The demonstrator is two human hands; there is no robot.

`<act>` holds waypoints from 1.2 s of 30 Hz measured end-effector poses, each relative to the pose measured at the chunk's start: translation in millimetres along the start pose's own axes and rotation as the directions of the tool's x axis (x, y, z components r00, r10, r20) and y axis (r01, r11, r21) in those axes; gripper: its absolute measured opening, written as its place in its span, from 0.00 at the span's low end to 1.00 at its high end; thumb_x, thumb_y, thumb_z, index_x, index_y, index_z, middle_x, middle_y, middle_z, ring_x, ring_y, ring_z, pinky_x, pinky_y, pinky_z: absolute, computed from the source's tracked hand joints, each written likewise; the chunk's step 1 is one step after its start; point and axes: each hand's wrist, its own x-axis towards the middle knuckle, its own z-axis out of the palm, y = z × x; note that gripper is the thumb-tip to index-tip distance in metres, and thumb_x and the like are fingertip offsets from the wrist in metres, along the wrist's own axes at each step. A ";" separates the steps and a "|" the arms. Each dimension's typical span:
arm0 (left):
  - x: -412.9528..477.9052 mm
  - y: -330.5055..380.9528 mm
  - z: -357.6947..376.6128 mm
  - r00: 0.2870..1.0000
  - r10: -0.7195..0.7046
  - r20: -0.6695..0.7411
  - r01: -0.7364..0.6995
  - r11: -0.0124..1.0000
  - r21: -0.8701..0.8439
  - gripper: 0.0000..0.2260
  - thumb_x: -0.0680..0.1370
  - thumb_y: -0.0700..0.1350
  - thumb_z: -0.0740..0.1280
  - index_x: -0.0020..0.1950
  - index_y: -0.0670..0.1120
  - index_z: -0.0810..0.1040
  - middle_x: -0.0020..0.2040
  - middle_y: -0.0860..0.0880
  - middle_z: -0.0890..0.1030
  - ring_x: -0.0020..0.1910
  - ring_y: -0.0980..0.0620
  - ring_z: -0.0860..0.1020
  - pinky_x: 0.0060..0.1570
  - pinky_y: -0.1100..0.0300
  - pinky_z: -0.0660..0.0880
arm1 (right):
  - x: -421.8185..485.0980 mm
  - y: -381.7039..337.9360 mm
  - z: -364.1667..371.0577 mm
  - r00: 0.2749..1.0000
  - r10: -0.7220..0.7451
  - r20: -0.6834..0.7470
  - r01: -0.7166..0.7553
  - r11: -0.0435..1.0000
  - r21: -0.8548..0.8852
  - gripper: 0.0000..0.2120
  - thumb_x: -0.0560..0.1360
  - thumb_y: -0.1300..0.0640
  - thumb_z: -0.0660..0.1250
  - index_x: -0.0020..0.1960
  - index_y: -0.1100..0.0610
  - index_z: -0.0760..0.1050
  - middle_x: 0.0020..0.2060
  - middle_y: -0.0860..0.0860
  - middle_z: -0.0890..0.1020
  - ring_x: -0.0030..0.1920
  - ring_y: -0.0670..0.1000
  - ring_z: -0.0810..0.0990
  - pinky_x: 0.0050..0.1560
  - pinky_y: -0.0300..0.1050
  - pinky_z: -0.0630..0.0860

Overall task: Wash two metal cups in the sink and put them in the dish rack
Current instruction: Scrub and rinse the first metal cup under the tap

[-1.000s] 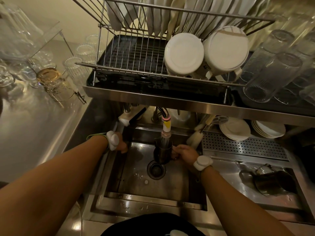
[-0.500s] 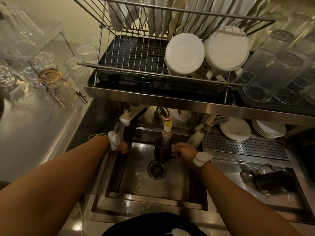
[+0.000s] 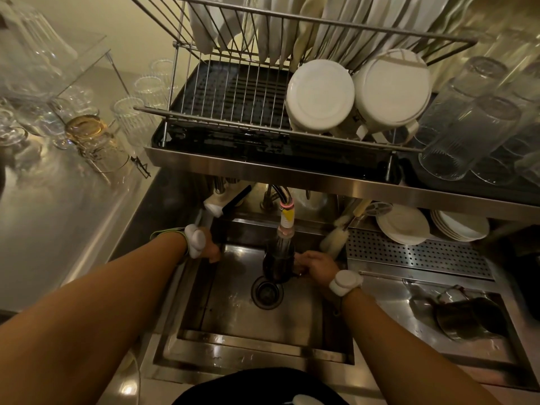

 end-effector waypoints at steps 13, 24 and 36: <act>-10.4 -3.7 -3.0 1.000 0.005 0.004 -0.005 1.000 0.013 0.09 0.73 0.50 0.69 0.37 0.47 0.76 0.37 0.50 0.76 0.39 0.50 0.75 0.29 0.67 0.66 | -3.2 -3.6 4.8 0.998 -0.012 -0.058 0.013 1.000 0.012 0.12 0.79 0.57 0.69 0.37 0.57 0.80 0.34 0.53 0.81 0.39 0.52 0.79 0.46 0.48 0.76; -9.0 -3.1 -5.1 0.997 0.063 0.035 -0.065 0.997 0.041 0.10 0.74 0.49 0.68 0.36 0.47 0.73 0.44 0.47 0.77 0.43 0.49 0.75 0.30 0.65 0.67 | -5.9 -9.0 4.9 0.996 0.008 -0.087 -0.008 1.000 -0.004 0.15 0.79 0.55 0.68 0.35 0.57 0.77 0.31 0.53 0.79 0.35 0.51 0.77 0.41 0.44 0.74; -16.1 3.1 -7.6 0.997 0.069 0.040 -0.073 0.990 0.123 0.15 0.76 0.48 0.65 0.58 0.41 0.79 0.47 0.46 0.76 0.45 0.50 0.73 0.29 0.69 0.63 | -14.7 -11.8 6.4 0.997 0.071 -0.042 -0.075 0.992 -0.101 0.11 0.81 0.55 0.66 0.39 0.54 0.76 0.35 0.52 0.79 0.36 0.52 0.78 0.43 0.46 0.78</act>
